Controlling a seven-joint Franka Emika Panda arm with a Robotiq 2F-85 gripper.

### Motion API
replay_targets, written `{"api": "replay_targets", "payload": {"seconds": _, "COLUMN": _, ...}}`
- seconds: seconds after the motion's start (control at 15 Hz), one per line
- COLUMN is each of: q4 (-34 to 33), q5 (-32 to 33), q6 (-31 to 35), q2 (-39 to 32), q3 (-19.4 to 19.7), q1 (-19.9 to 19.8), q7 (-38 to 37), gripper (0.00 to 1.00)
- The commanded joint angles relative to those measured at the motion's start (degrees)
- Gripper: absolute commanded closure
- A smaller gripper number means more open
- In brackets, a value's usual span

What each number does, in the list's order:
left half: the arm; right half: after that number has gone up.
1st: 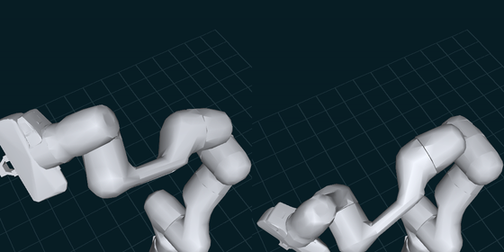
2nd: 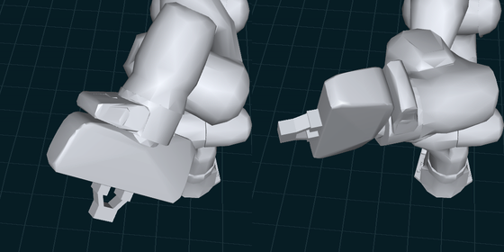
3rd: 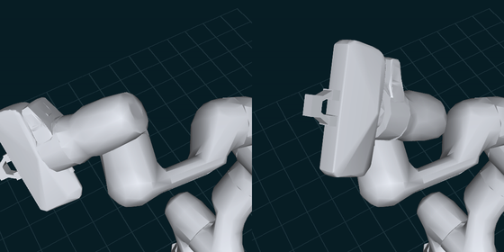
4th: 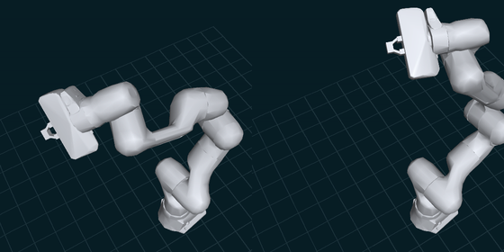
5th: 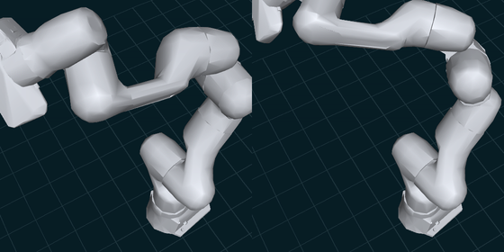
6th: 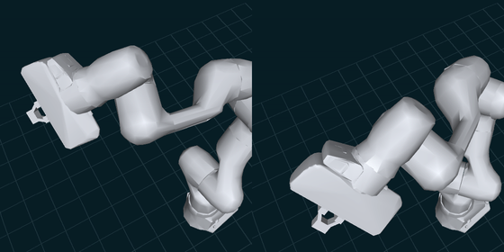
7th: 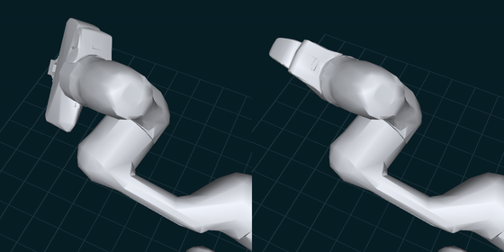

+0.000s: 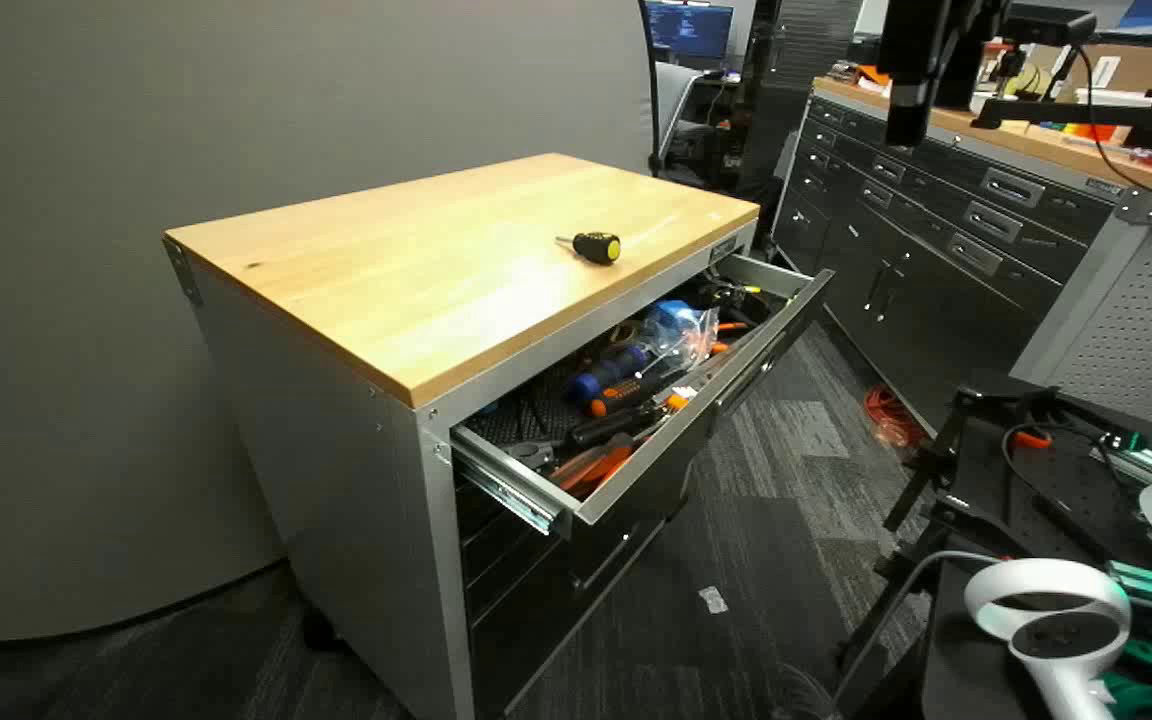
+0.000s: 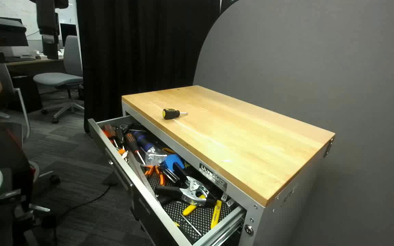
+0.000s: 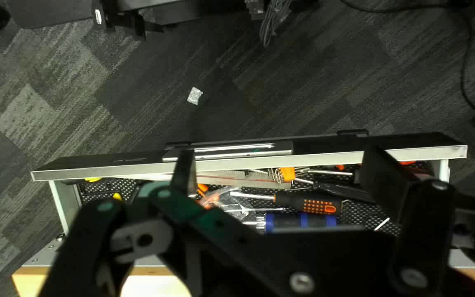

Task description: Put the screwdriver in the drawer then close the drawer

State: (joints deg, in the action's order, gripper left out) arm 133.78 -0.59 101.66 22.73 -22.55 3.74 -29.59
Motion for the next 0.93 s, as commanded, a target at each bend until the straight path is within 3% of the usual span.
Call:
{"api": "replay_targets", "payload": {"seconds": 0.0, "q4": -0.2, "q5": 0.7, "q6": 0.0, "q2": -0.3, "q3": 1.7, "q1": 1.9, "q7": -0.6, "gripper": 0.00}}
{"api": "replay_targets", "payload": {"seconds": 0.33, "q4": -0.6, "q5": 0.7, "q6": 0.0, "q2": -0.3, "q3": 1.6, "q1": 1.9, "q7": -0.6, "gripper": 0.00}}
{"api": "replay_targets", "payload": {"seconds": 0.73, "q4": -14.1, "q5": 5.3, "q6": 6.5, "q2": -21.1, "q3": -1.6, "q1": -2.3, "q7": -7.6, "gripper": 0.00}}
{"api": "replay_targets", "payload": {"seconds": 0.8, "q4": -17.0, "q5": 7.2, "q6": 6.6, "q2": -24.7, "q3": -1.4, "q1": -2.4, "q7": -8.8, "gripper": 0.00}}
{"api": "replay_targets", "payload": {"seconds": 0.87, "q4": -20.0, "q5": 9.5, "q6": 6.5, "q2": -28.4, "q3": 2.3, "q1": 1.1, "q7": -10.1, "gripper": 0.00}}
